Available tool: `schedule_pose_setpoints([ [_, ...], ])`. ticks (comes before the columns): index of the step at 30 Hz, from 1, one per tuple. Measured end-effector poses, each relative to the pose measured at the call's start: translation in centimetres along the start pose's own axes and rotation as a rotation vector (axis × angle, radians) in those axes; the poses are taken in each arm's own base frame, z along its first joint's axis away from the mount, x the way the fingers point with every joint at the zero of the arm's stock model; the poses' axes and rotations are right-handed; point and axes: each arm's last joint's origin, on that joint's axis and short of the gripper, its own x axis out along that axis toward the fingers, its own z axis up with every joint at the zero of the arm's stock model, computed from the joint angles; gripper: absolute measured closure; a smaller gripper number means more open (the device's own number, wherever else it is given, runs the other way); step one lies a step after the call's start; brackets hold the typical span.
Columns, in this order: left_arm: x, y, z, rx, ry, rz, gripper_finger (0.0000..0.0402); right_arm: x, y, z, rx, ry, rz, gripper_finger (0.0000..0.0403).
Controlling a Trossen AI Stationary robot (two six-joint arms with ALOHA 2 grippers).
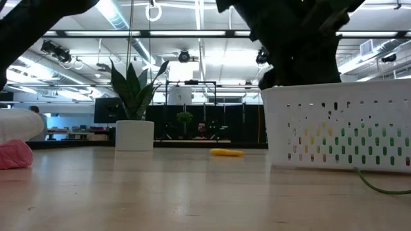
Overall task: Pick and placing Produce into tupperware
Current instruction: Put the top red cherry into the white basket, then put the yellow corn into the white basket
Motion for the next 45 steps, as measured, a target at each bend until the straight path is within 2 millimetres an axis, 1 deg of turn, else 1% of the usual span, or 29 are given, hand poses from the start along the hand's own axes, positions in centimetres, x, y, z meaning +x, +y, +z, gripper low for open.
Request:
schedule_pose_setpoints([
  [5, -0.1, 1.0, 0.5, -0.029, -0.036, 0.053, 0.0281, 0.0, 0.0, -0.1, -0.006, 0.022, 0.012, 0.0265],
  [8, -1.0, 1.1, 1.4, -0.042, -0.072, 0.051, 0.0251, 0.0, 0.1, -0.1, 0.001, 0.029, 0.018, 0.0265],
  [11, -1.8, 0.7, 1.9, -0.05, -0.081, 0.04, 0.0227, 0.0, 0.1, -0.1, 0.002, 0.038, 0.024, 0.0265],
  [14, -2.6, 0.5, 1.9, -0.022, -0.027, 0.051, 0.0212, 0.0, 0.1, -0.2, 0.002, 0.056, 0.035, 0.0265],
  [16, -3.8, 0.6, 1.9, 0.034, 0.034, 0.066, 0.0207, -0.1, 0.2, -0.3, -0.005, 0.066, 0.045, 0.0265],
  [19, -5.1, 1.0, 0.9, 0.112, 0.157, 0.097, 0.0205, -0.3, 0.4, -0.6, -0.026, 0.067, 0.059, 0.0265],
  [21, -5.7, 1.6, 0.1, 0.141, 0.257, 0.125, 0.0205, -0.5, 0.6, -0.8, -0.043, 0.069, 0.072, 0.0265],
  [24, -6.5, 2.7, -1.2, 0.19, 0.434, 0.186, 0.0205, -0.7, 0.8, -1.2, -0.069, 0.071, 0.089, 0.0265],
  [28, -6.8, 4.6, -1.8, 0.291, 0.544, 0.271, 0.0204, -0.5, 1.1, -2.0, -0.085, 0.078, 0.088, 0.0265],
  [32, -6.8, 7.0, -1.2, 0.354, 0.542, 0.28, 0.0203, 0.3, 1.4, -3.2, -0.112, 0.097, 0.064, 0.0265],
  [34, -6.9, 8.6, -0.7, 0.354, 0.532, 0.285, 0.0206, 1.0, 1.6, -3.9, -0.138, 0.109, 0.046, 0.0265],
  [37, -7.1, 11.0, -0.4, 0.308, 0.528, 0.3, 0.0211, 2.2, 1.8, -5.1, -0.14, 0.129, 0.008, 0.0265],
  [39, -7.3, 12.3, -0.2, 0.27, 0.53, 0.274, 0.0215, 3.2, 1.8, -6.0, -0.105, 0.141, -0.022, 0.0265],
  [42, -7.4, 13.7, 0.0, 0.233, 0.512, 0.213, 0.0219, 4.5, 2.1, -7.3, -0.012, 0.188, -0.038, 0.0265],
  [45, -7.4, 14.6, 0.3, 0.258, 0.48, 0.192, 0.0223, 5.4, 3.0, -8.5, 0.043, 0.239, 0.031, 0.0265],
])
